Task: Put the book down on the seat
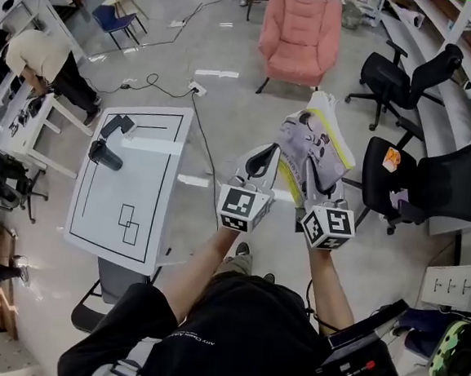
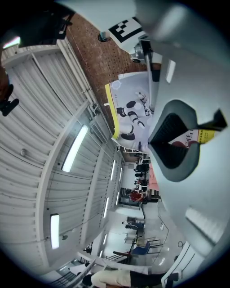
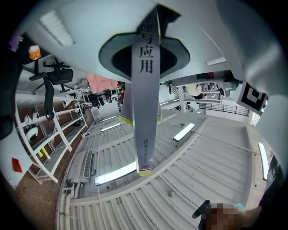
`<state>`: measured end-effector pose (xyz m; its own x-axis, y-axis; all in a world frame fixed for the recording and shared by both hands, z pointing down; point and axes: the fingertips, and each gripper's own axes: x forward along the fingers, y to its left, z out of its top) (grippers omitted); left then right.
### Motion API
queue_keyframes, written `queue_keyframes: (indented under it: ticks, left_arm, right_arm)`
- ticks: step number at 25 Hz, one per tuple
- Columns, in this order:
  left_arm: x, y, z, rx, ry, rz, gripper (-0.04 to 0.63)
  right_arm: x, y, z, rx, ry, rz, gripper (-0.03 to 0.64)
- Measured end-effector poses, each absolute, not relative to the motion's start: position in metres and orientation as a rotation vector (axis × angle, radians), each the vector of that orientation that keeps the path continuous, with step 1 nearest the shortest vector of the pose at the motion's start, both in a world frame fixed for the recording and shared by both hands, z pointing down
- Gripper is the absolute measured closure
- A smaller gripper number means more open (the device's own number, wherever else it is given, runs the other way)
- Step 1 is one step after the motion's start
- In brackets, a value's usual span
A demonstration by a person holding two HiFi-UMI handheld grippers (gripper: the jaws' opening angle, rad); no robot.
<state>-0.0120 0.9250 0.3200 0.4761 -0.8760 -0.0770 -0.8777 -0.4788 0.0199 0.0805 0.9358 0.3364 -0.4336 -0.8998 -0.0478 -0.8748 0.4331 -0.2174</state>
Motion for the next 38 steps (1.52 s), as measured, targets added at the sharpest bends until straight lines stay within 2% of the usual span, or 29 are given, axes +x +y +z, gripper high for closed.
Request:
queue_keyframes:
  ticks: [6,14,31,38]
  left_arm:
    - [-0.046,0.870,0.338,-2.755,1.614,0.096,0.594]
    - [-0.056,0.813,0.355,-2.808,1.576,0.044,0.594]
    - [0.022,0.618,0.358,-2.712,1.659,-0.050,0.594]
    - [0.011,0.554,0.370,-2.682,1.727,-0.077,0.594]
  right_arm:
    - [0.054,0.887,0.337,-1.656,2.521,-0.235,0.532]
    - [0.033,0.833,0.353,-1.700,2.528,-0.257,0.532]
    - [0.108,0.621,0.369,-1.571,2.568,-0.326,0.532]
    - [0.114,0.550,0.391,-1.578,2.565,-0.421,0.532]
